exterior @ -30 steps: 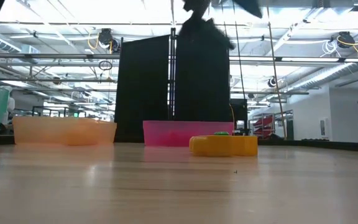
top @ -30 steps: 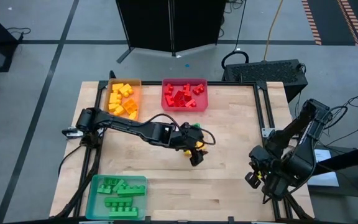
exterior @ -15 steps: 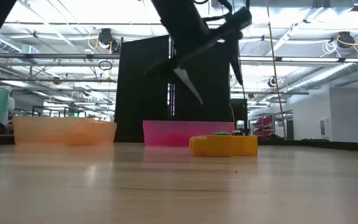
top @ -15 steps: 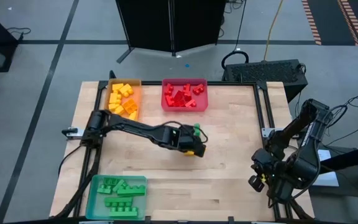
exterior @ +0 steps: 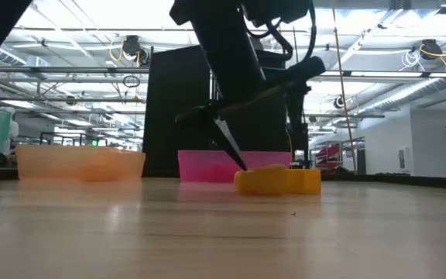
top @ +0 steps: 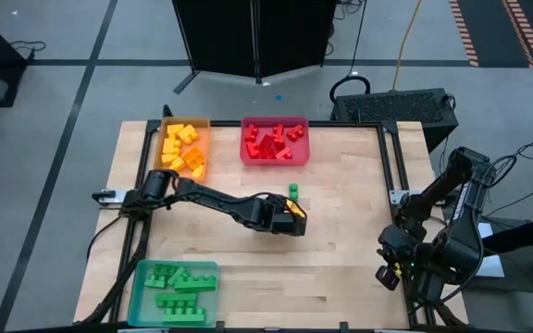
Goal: Sort blocks
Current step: Put the yellow game piece into the yellow bin
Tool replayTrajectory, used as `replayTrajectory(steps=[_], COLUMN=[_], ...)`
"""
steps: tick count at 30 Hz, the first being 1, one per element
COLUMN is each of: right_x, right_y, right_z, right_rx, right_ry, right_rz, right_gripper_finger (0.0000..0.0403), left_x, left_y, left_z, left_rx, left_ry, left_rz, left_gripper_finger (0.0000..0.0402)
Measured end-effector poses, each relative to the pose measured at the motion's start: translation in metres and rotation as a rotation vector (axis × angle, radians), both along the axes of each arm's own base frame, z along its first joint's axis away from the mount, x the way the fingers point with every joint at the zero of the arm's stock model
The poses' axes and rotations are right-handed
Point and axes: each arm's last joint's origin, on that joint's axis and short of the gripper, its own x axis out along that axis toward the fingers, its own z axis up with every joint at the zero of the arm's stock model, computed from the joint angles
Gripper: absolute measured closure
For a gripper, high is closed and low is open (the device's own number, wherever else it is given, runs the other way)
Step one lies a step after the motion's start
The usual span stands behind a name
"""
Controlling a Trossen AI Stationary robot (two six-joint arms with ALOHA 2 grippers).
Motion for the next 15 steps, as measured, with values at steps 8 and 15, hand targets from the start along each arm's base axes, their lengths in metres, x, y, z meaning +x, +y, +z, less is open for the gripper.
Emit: replayTrajectory(steps=[8, 15], right_x=[-0.007, -0.010], right_y=[0.004, 0.006], right_z=[0.000, 0.000], right_rx=[0.000, -0.008], right_ry=[0.000, -0.018], right_rz=[0.037, 0.053], right_gripper_finger=[0.0403, 0.0403], left_x=[0.004, 0.005], left_y=[0.009, 0.010], left_z=[-0.011, -0.015], left_rx=[-0.011, -0.028], left_ry=[0.013, 0.032], left_rz=[0.043, 0.037], left_gripper_finger=[0.0048, 0.0048])
